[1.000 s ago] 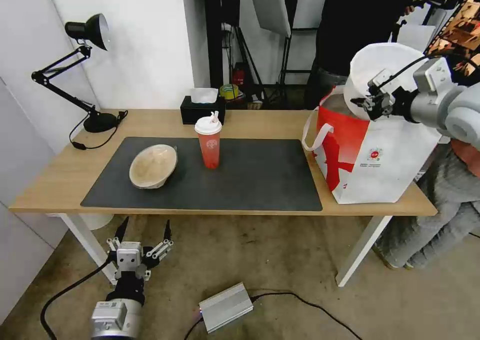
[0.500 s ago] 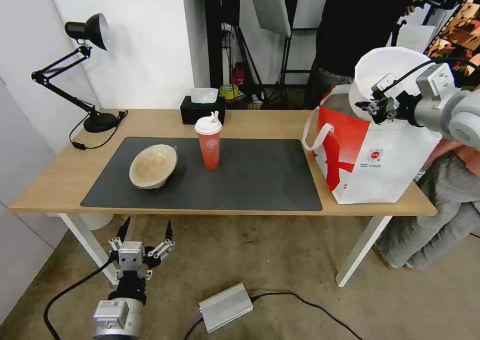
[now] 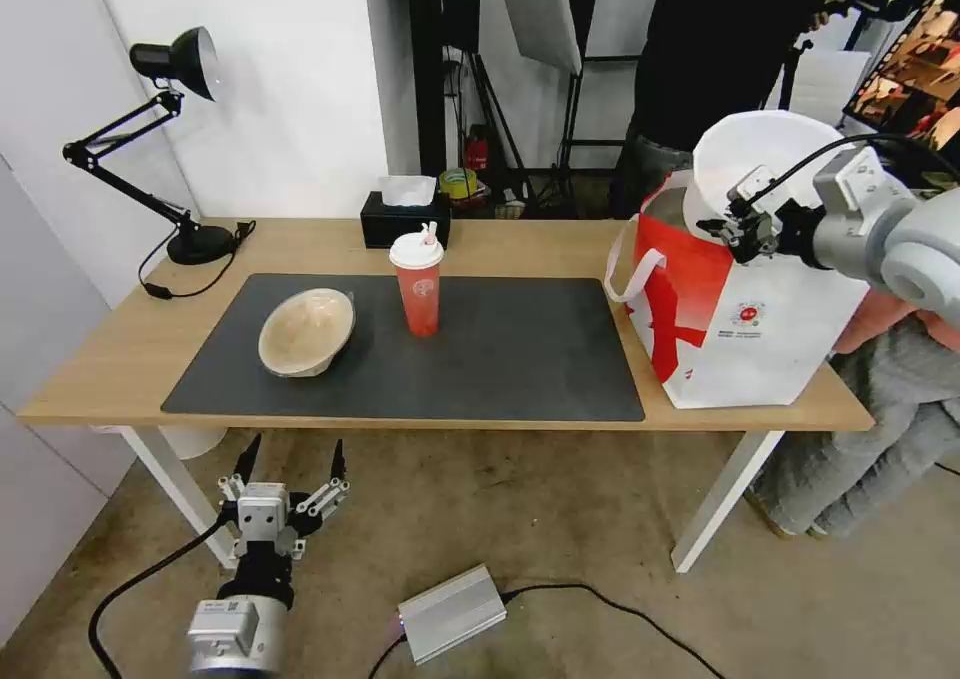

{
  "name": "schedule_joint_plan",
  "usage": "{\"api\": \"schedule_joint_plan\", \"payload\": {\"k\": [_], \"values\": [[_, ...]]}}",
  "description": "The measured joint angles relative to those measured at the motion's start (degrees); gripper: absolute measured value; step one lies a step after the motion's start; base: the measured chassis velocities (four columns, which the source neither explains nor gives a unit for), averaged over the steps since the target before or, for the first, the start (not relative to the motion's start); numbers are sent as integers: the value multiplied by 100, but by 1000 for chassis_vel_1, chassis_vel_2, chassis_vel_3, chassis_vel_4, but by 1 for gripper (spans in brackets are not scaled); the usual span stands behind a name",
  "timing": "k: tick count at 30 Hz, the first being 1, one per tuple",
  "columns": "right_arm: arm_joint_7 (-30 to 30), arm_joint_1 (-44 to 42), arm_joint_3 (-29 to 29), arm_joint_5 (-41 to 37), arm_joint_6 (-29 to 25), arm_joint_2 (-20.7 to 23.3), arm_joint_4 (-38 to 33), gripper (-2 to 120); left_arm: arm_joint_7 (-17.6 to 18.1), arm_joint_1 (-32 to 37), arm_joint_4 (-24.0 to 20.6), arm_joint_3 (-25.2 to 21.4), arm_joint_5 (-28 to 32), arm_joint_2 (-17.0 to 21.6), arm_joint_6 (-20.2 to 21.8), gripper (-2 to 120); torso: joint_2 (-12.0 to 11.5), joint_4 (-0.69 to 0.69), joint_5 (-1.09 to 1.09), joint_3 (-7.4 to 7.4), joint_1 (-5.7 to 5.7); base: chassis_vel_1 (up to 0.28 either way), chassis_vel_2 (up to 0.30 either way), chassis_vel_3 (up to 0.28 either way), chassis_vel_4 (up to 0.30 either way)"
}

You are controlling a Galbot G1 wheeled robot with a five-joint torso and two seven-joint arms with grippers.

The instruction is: Pick up the trash from the table and place it into the takeout bag.

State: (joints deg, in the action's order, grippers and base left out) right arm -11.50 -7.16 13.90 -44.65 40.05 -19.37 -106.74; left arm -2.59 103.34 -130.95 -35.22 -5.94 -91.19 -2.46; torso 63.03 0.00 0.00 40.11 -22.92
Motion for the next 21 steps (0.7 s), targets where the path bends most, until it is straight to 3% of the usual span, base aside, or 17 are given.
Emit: {"api": "schedule_joint_plan", "payload": {"k": [12, 21], "values": [[44, 26, 92, -11, 7, -15, -36, 0, 0, 26, -14, -1, -8, -3, -9, 100, 0, 0, 0, 0, 0, 0, 0, 0, 0], [136, 40, 96, -61, 9, -5, -62, 30, 1, 24, -16, 5, -14, -5, -10, 100, 0, 0, 0, 0, 0, 0, 0, 0, 0]]}}
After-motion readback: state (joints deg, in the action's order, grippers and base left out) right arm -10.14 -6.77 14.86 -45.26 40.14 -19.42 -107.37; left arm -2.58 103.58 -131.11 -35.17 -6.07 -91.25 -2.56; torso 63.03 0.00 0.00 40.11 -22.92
